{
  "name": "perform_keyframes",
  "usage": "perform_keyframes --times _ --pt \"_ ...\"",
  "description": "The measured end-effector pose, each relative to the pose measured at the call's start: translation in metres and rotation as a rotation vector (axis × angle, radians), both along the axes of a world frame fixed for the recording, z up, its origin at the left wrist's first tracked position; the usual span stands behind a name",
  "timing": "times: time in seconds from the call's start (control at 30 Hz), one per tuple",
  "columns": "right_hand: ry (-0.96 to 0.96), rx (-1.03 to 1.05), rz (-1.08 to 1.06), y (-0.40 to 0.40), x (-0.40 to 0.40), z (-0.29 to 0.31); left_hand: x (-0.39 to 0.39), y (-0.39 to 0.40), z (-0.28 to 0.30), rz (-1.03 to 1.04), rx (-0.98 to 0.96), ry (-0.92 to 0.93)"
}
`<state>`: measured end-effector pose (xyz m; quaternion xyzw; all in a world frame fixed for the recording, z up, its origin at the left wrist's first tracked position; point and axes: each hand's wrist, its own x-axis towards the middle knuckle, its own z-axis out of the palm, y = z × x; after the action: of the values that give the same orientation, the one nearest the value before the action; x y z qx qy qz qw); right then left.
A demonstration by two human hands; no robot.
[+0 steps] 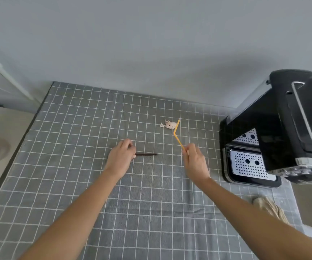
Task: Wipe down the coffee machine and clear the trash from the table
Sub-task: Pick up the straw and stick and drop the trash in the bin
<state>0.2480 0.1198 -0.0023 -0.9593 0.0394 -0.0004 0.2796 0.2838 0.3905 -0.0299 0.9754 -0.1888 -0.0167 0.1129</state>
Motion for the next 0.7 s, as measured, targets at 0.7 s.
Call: perform_keyframes --times 0.7 --pt "0.221 0.067 0.090 -0.003 0.028 0.004 -0.059 -0.030 0.044 0.352 -0.574 0.297"
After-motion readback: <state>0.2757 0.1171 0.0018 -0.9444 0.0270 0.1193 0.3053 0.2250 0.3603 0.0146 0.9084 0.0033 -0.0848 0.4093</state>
